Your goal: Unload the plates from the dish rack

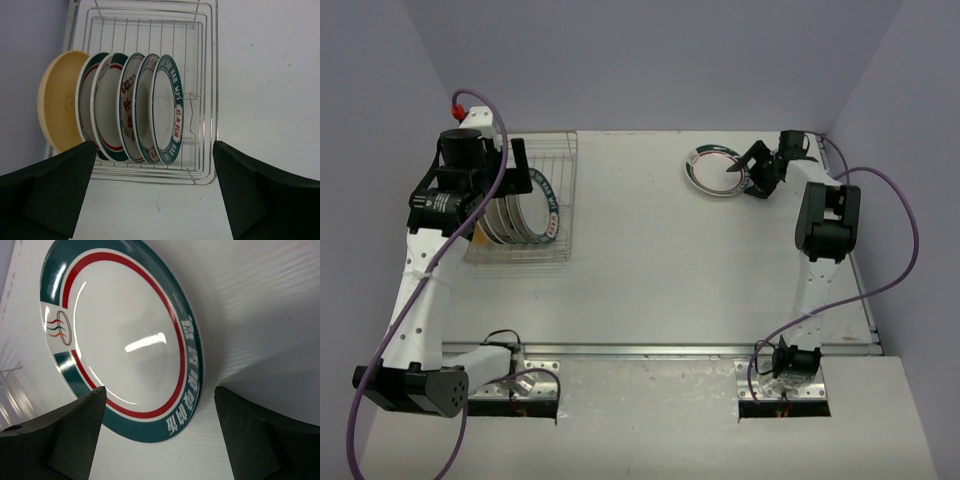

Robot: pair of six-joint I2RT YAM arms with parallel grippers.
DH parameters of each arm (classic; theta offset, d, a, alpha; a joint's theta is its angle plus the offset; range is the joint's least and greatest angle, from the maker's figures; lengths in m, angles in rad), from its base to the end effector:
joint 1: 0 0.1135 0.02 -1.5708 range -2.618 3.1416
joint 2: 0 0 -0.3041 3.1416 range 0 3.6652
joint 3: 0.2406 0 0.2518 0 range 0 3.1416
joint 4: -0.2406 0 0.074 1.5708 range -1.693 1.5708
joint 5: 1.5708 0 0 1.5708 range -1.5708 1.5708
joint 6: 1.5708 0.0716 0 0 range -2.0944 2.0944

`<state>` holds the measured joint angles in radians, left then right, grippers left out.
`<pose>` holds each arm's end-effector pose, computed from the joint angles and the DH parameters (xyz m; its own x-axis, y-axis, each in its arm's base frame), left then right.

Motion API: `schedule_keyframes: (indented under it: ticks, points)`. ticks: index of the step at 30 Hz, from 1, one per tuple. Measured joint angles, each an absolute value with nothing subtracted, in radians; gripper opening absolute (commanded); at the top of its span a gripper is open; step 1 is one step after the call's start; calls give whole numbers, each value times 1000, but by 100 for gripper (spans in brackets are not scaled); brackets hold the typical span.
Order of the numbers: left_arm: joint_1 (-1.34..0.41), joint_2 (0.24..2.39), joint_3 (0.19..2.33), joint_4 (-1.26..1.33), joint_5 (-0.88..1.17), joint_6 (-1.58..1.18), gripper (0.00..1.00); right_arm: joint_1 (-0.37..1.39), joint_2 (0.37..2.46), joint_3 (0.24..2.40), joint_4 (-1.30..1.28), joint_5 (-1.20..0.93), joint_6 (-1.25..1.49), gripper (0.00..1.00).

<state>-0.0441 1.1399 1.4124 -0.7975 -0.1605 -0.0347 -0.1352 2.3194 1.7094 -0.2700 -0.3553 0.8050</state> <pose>0.2378 0.0010 0.4409 -0.4971 -0.0123 -0.8676 -0.1119 0.9925 0.0500 0.5500 -0.0497 0.1366 -0.5965 0.7632 -0.2484 0.4859 0.5897 0.6451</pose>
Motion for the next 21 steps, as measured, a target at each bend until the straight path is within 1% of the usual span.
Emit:
schedule_keyframes:
  ticks: [2,4,6,9,11,13,18,21]
  points:
    - [-44,1144,1413,-798,-173,-34,95,-135,2314,1727,-320,-330,770,91]
    - [-44,1155,1416,-799,-183,-32,89,-132,2301,1739,-382,-284,708,92]
    - [-44,1176,1418,-803,-191,-32,86,-129,2263,1725,-428,-235,648,92]
    - [-43,1222,1419,-810,-189,-33,74,-128,2180,1687,-465,-177,573,92]
    - [-43,1251,1420,-815,-184,-33,67,-128,2096,1659,-489,-140,517,92]
    - [-43,1285,1444,-834,-171,-32,56,-128,2009,1590,-472,-137,475,92]
    - [-43,1370,1513,-847,-133,-32,44,-128,1745,1391,-499,-163,402,92]
    - [-43,1409,1534,-856,-113,-31,42,-123,1612,1291,-496,-176,375,92]
